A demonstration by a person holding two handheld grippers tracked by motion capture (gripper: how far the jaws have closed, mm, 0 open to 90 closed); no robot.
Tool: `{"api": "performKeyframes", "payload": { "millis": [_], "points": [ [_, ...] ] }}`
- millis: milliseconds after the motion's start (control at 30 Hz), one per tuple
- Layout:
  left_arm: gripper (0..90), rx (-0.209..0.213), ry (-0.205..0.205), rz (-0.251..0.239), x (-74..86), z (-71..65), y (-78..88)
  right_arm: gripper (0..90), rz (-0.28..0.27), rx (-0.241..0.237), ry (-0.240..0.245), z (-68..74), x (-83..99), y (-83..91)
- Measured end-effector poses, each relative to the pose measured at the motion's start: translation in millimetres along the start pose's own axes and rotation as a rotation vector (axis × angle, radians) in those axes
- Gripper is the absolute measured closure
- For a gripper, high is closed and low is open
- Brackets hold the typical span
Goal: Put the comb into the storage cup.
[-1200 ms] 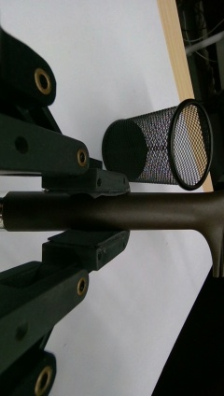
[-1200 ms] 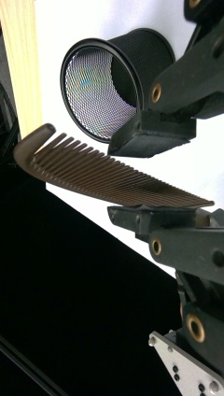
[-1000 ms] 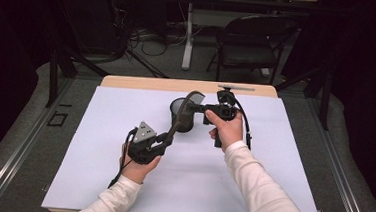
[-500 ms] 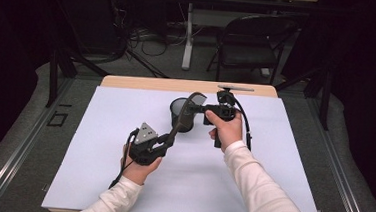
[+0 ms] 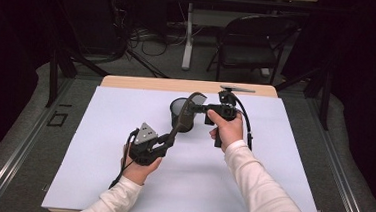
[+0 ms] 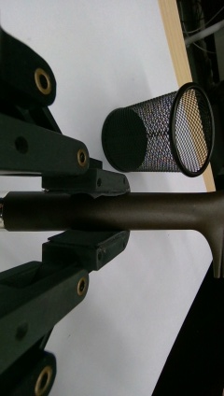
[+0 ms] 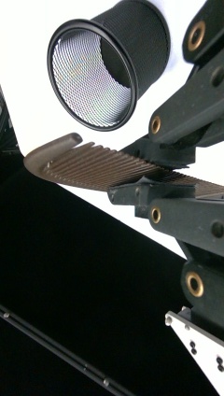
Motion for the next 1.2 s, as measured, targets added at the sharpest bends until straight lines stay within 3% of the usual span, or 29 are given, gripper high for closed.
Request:
{"api": "performKeyframes", "payload": {
  "millis": [167,1200],
  "points": [
    [72.5,0.003,0.002,0.001,0.2,0.4,-0.2,86.7,-0.010,-0.032,-0.036,-2.3,0.4,0.3],
    [71.6,0.003,0.013,0.005,0.5,0.8,-0.9,87.0,-0.012,-0.048,-0.044,-0.2,1.0,0.1]
  ]
}}
Point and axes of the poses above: each handheld gripper's, and its own axes: y roughly backward along the jaws, x roughly out of its underside, z roughly to its left, the point moved 4 cm from there along -y, roughly forward along the jaws, and after that the axes turned 12 degrees about -x, right-handed, at the moved point
